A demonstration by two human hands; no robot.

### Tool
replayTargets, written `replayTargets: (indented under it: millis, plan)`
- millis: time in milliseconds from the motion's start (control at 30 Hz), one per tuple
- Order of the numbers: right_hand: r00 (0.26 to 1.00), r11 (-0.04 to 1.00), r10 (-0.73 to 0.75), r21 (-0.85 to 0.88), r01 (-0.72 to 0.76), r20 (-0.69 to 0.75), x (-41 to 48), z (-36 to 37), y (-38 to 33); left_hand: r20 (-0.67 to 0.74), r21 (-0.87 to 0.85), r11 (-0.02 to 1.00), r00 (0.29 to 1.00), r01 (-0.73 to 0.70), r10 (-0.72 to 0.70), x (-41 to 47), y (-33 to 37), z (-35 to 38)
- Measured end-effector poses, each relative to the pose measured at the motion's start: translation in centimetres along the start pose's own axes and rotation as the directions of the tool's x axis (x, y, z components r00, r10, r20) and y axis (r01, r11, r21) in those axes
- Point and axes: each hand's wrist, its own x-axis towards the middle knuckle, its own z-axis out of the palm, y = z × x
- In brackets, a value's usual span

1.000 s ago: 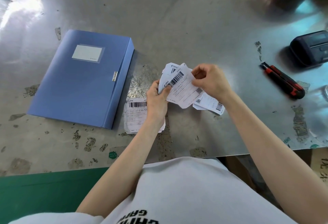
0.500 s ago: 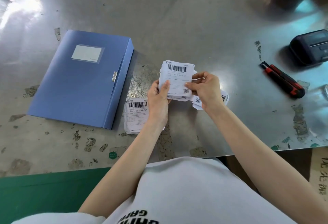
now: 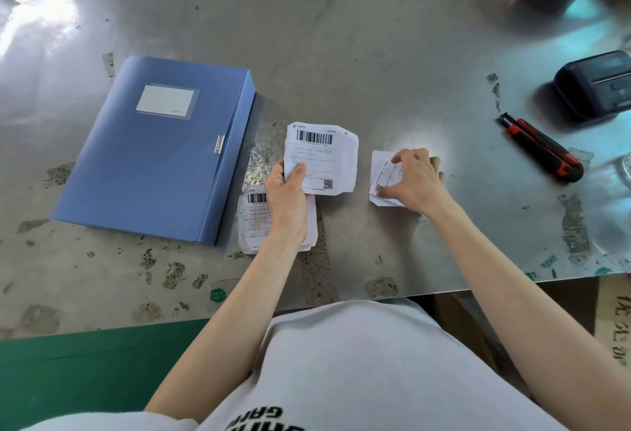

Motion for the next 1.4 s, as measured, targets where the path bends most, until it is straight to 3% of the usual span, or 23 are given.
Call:
replayTargets:
  millis: [67, 233, 367, 500, 633, 800, 900, 967, 1200, 1400]
  plan:
    - [1.0, 0.998, 0.021, -0.059, -0.02, 0.014, -0.1, 0.6, 0.7, 0.003, 0.002, 1.0, 1.0, -0.006, 0.006, -0.1, 0.0, -0.1]
    - [0.981, 0.99, 0.141, 0.01, -0.141, -0.131, -0.3, 1.2, 1.6, 0.004, 0.016, 1.0, 1.0, -0.003, 0.003, -0.1, -0.1, -0.3]
    - [0.975, 0.982, 0.186, 0.016, -0.186, -0.122, 0.0, 0.6, 1.8, 0.002, 0.015, 1.0, 1.0, -0.003, 0.003, -0.3, -0.2, -0.4]
    - [0.967, 0.961, 0.154, 0.26, -0.099, -0.203, 0.1, 0.2, 2.1, 0.003, 0.016, 1.0, 1.0, -0.002, 0.002, -0.4, -0.3, -0.3]
    - [0.944, 0.787, 0.22, 0.617, -0.023, -0.245, -0.1, -0.8, 1.6, 0.006, 0.021, 1.0, 1.0, 0.008, -0.008, -0.4, -0.3, -0.4]
    - [0.925, 0.492, 0.252, 0.861, 0.129, -0.283, -0.4, -3.1, 0.1, 0.013, 0.043, 0.999, 1.0, 0.023, -0.023, -0.4, -0.4, -0.3]
    - [0.956, 0.386, 0.16, 0.907, 0.169, -0.247, -0.5, -4.0, -0.6, 0.025, 0.063, 0.998, 0.999, 0.029, -0.031, -0.5, -0.5, -0.2]
    - [0.98, 0.414, 0.026, 0.894, 0.17, -0.198, -0.5, -4.0, -0.9, 0.056, 0.067, 0.997, 0.998, 0.037, -0.041, -0.6, -0.5, -0.1]
    - [0.937, 0.783, -0.305, 0.515, 0.349, -0.171, -0.8, -2.7, -3.1, 0.189, 0.154, 0.982, 0.972, 0.111, -0.14, -1.0, 0.1, 0.6]
    - [0.854, 0.795, -0.459, 0.316, 0.518, -0.246, -1.2, -2.5, -5.4, 0.295, 0.221, 0.969, 0.94, 0.11, -0.174, -1.6, -0.2, 0.8]
